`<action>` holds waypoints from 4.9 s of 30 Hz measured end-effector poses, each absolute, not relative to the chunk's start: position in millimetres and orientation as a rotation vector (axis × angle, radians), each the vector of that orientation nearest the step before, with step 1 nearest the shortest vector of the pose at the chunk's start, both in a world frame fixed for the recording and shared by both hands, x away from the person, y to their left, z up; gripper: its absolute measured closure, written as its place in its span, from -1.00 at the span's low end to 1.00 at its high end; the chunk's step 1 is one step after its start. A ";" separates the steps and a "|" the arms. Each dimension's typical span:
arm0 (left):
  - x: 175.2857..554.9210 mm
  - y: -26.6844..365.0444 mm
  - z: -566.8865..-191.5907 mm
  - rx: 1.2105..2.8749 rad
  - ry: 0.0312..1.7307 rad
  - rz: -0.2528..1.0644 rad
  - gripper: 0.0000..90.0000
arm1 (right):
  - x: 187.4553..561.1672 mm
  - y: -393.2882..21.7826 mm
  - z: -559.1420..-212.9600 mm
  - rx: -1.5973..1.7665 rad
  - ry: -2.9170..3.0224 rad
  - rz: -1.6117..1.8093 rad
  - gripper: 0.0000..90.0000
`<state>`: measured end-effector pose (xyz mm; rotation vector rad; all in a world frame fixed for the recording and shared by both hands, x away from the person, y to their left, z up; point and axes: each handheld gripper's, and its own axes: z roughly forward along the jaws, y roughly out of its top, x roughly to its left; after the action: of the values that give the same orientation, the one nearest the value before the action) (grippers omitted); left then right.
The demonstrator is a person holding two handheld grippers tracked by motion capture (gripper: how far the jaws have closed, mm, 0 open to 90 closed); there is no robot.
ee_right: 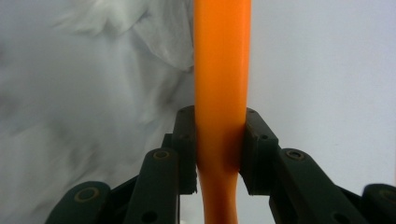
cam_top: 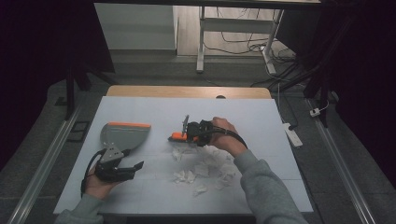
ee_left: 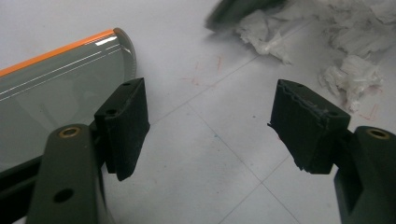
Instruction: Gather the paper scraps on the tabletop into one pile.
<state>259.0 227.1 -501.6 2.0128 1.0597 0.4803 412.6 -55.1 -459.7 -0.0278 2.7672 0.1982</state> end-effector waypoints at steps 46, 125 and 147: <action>259.2 228.3 -503.4 2.016 1.066 0.486 -0.36 | 410.4 -69.1 -471.2 1.062 2.923 0.808 0.57; 259.5 229.9 -505.3 2.024 1.082 0.495 -0.35 | 336.7 -107.2 -450.6 0.448 2.985 0.430 0.57; 259.2 226.0 -505.9 2.043 1.045 0.487 -0.35 | 337.4 -257.7 -418.9 1.255 2.626 0.468 0.57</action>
<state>259.2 226.0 -505.9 2.0430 1.0447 0.4865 337.4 -257.7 -418.9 1.2553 2.6260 0.4676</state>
